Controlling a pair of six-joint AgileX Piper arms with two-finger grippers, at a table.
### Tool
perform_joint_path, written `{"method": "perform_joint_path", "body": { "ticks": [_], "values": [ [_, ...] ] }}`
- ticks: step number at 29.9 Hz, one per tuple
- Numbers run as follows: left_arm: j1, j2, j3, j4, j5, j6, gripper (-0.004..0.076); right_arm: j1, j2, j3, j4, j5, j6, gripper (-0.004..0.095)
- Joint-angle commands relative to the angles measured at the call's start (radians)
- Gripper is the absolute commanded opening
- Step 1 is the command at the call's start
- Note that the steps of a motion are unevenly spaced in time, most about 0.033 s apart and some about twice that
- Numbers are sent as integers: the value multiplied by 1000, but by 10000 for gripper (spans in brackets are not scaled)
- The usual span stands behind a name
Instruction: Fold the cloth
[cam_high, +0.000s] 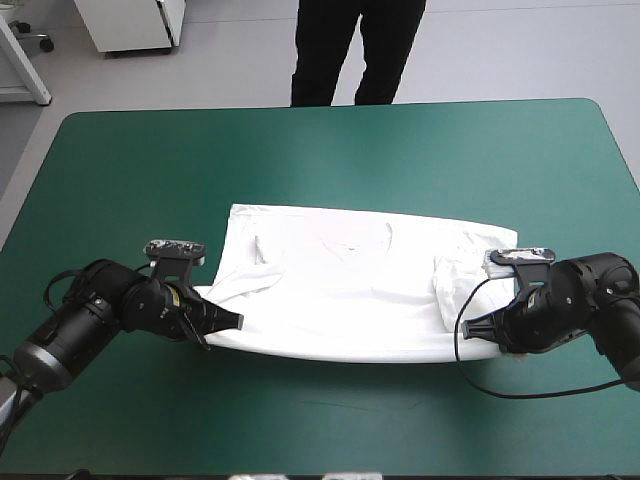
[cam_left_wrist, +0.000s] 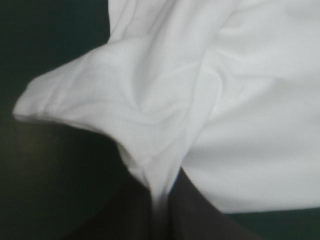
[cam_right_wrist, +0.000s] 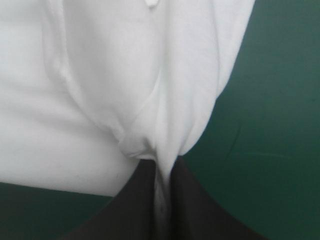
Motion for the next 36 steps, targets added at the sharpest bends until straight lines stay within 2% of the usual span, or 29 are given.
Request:
{"method": "perform_joint_path", "body": {
  "ticks": [1, 7, 12, 20, 27, 36],
  "values": [
    [-1, -25, -105, 9, -14, 8, -9, -1, -20, -90, 3, -7, -1, -17],
    [-1, -9, -221, 38, -59, 8, -9, -1, -20, -183, -27, -40, -1, -17],
    [-1, 46, -281, 68, -123, 6, -9, -1, -20, -210, -110, -110, 63, -17],
    [-1, 136, -291, 123, -309, -16, -9, -1, 38, -210, -221, -279, 166, -17],
    [0, 216, -292, 267, -473, -117, -9, -12, 142, -210, -239, -452, 203, -17],
    [0, 326, -292, 499, -599, -309, -9, -71, 250, -212, -238, -651, 218, -17]
  ]
}}
